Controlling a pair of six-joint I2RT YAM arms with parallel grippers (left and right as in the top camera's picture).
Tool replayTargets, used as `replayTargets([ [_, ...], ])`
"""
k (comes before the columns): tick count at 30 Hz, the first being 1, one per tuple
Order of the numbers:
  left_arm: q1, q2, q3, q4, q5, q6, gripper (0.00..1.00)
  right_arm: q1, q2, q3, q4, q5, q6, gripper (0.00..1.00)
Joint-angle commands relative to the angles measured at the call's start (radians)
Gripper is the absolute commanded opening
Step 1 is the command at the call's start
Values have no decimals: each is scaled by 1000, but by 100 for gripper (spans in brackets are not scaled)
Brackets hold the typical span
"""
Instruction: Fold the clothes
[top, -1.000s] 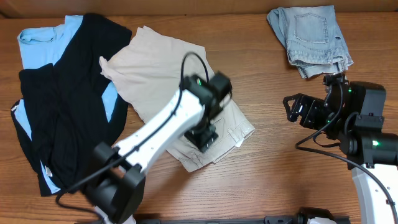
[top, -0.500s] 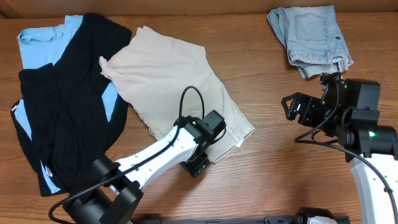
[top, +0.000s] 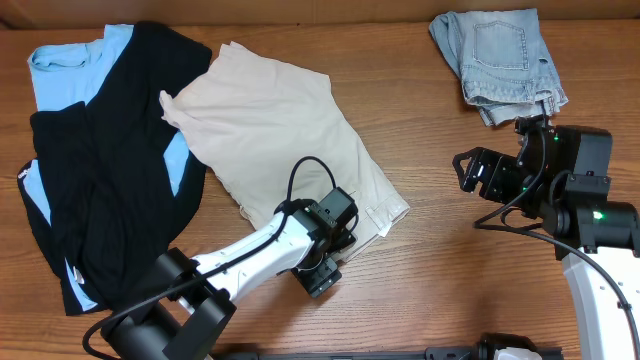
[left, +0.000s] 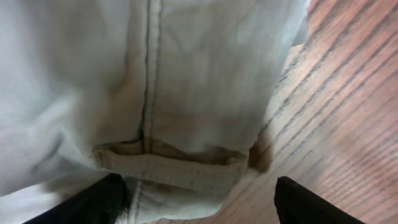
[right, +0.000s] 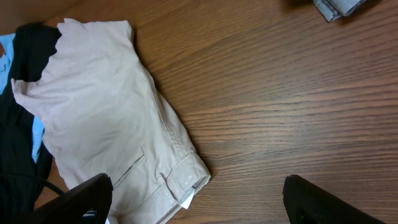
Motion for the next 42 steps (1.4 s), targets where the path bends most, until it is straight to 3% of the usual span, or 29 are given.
replayTargets([
  [1, -2, -3, -56, 22, -3, -22, 78, -3, -2, 23, 5, 3, -1, 91],
  [3, -2, -3, -62, 20, -40, -42, 71, -3, -2, 23, 6, 3, -1, 91],
  [4, -2, -3, -61, 18, -61, -53, 61, -3, -2, 23, 6, 3, -1, 91],
  [5, -2, -3, -61, 19, -82, -64, 47, -3, -2, 23, 6, 3, -1, 91],
  [7, -2, -3, -61, 19, -131, -89, 4, -3, -2, 23, 6, 3, -1, 90],
  [14, 13, -6, 13, 10, -254, -221, 4, 0, -2, 21, 6, 2, -1, 88],
  [22, 33, -7, 452, -92, -267, -166, 4, 0, 12, 21, 1, -69, -1, 90],
  [30, 82, -7, 810, -35, -270, -84, 4, 0, 76, 19, -37, -141, -1, 90],
  [35, 130, -7, 863, 69, -249, -84, 4, 16, 129, -20, -16, -159, -1, 88],
  [42, 137, -4, 863, 145, -225, -84, 4, 140, 239, -118, 156, -163, -1, 88],
])
